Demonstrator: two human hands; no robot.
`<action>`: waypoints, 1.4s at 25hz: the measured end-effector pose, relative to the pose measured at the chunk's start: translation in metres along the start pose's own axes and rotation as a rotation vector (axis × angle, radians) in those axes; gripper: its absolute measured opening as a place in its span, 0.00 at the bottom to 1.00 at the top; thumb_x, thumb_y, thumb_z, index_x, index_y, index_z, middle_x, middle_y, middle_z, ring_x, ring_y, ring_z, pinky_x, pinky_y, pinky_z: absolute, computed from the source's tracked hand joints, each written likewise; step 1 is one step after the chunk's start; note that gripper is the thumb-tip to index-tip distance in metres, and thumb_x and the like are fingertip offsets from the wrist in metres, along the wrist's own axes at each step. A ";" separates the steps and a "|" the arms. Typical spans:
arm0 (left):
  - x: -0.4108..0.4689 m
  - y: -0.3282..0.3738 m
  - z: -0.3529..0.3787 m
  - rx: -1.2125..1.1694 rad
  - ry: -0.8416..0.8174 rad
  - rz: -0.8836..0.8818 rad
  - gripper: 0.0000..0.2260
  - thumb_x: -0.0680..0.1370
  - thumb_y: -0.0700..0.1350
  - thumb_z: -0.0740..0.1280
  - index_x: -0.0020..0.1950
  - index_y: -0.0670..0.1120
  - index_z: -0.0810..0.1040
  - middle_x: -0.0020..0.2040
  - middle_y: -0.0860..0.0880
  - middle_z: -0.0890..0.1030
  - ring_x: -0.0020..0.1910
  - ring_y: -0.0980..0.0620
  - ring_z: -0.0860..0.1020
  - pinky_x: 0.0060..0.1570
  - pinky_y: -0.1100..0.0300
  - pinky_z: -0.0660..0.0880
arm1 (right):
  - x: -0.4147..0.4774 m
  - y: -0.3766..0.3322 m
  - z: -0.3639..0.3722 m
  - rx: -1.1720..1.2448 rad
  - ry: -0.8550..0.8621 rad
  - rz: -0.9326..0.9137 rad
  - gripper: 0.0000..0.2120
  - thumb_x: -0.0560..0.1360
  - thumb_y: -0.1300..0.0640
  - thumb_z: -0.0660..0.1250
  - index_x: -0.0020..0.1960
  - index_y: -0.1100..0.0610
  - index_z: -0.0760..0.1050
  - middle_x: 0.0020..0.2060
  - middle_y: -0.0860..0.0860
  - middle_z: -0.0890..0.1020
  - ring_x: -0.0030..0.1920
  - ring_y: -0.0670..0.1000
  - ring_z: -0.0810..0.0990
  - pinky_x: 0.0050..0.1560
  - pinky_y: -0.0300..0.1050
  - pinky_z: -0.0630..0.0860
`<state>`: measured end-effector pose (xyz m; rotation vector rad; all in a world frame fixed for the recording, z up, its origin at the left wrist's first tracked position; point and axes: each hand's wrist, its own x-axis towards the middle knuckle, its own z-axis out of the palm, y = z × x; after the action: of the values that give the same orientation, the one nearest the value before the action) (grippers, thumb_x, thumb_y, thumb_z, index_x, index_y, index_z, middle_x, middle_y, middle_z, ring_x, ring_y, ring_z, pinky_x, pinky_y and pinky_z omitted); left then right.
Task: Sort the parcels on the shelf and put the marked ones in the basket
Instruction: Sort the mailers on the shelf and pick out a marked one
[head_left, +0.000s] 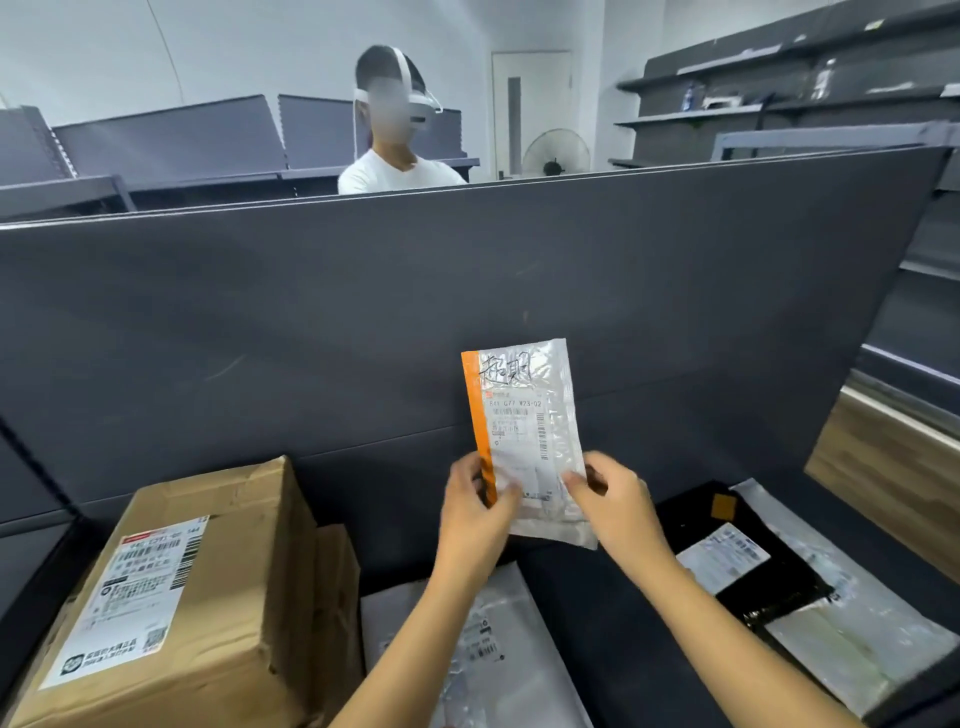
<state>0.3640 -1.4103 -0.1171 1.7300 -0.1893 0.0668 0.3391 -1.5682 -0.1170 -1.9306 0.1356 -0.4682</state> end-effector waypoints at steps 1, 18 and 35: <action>-0.004 0.004 0.003 -0.053 -0.124 0.006 0.15 0.71 0.54 0.69 0.55 0.64 0.72 0.55 0.63 0.77 0.55 0.64 0.76 0.45 0.73 0.72 | -0.008 -0.009 0.008 0.003 0.011 -0.038 0.07 0.74 0.60 0.67 0.44 0.49 0.79 0.38 0.46 0.84 0.40 0.51 0.82 0.41 0.42 0.80; -0.003 0.014 -0.011 -0.441 -0.639 -0.271 0.29 0.77 0.66 0.48 0.69 0.53 0.73 0.69 0.53 0.71 0.63 0.59 0.71 0.61 0.62 0.66 | -0.041 -0.031 0.042 0.293 0.262 -0.104 0.27 0.70 0.66 0.69 0.62 0.43 0.69 0.61 0.44 0.74 0.61 0.44 0.75 0.52 0.36 0.76; -0.027 -0.018 0.136 -0.286 -0.695 -0.277 0.14 0.78 0.39 0.65 0.62 0.51 0.76 0.52 0.47 0.85 0.50 0.50 0.83 0.43 0.62 0.80 | -0.091 0.066 -0.131 0.524 0.543 0.265 0.17 0.74 0.68 0.66 0.58 0.50 0.74 0.53 0.49 0.83 0.54 0.50 0.82 0.50 0.47 0.80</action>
<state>0.3322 -1.5390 -0.1614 1.4193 -0.4416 -0.7388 0.2138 -1.6794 -0.1569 -1.2193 0.5549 -0.7543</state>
